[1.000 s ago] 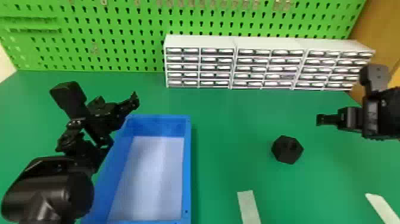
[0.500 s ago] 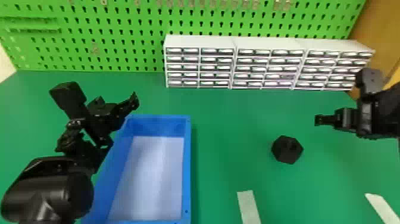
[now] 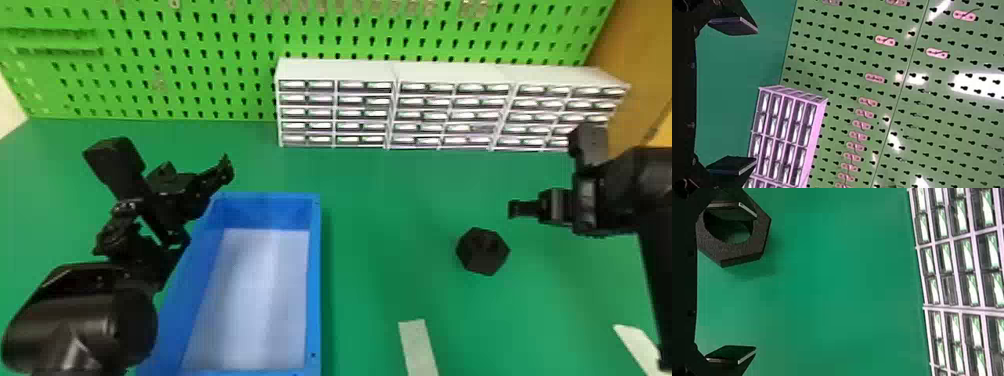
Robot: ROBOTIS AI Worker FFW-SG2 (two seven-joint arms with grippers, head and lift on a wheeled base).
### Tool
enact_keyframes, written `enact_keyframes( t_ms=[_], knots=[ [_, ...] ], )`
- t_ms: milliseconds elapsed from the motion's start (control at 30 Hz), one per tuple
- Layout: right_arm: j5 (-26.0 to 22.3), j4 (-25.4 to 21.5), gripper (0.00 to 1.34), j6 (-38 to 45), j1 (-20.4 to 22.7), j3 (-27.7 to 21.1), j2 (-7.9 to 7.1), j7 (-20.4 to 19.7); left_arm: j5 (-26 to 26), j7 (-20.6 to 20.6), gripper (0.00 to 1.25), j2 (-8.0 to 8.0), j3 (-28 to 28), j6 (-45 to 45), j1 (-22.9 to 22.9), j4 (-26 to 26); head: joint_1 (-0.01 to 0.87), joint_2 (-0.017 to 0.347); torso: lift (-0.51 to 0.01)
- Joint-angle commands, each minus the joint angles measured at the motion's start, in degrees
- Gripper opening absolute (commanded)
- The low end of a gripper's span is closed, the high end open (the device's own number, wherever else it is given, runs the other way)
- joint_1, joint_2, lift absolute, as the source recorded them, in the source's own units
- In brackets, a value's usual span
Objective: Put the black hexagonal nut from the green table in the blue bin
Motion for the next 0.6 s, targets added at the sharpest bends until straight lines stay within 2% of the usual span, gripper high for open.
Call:
enact_keyframes(
  t_ms=[0, 567],
  knots=[
    [-0.03, 1.13, 1.23, -0.72, -0.23, 0.33, 0.47, 0.00, 0.00, 0.00, 1.13, 0.00, -0.01, 0.00, -0.02, 0.00, 0.692, 0.009, -0.097],
    [-0.03, 4.12, 1.23, -1.86, 0.12, 2.27, 1.34, 0.00, 0.18, 0.00, 1.13, 0.00, -0.10, 0.00, -0.11, 0.00, 0.692, 0.009, -0.097]
  ],
)
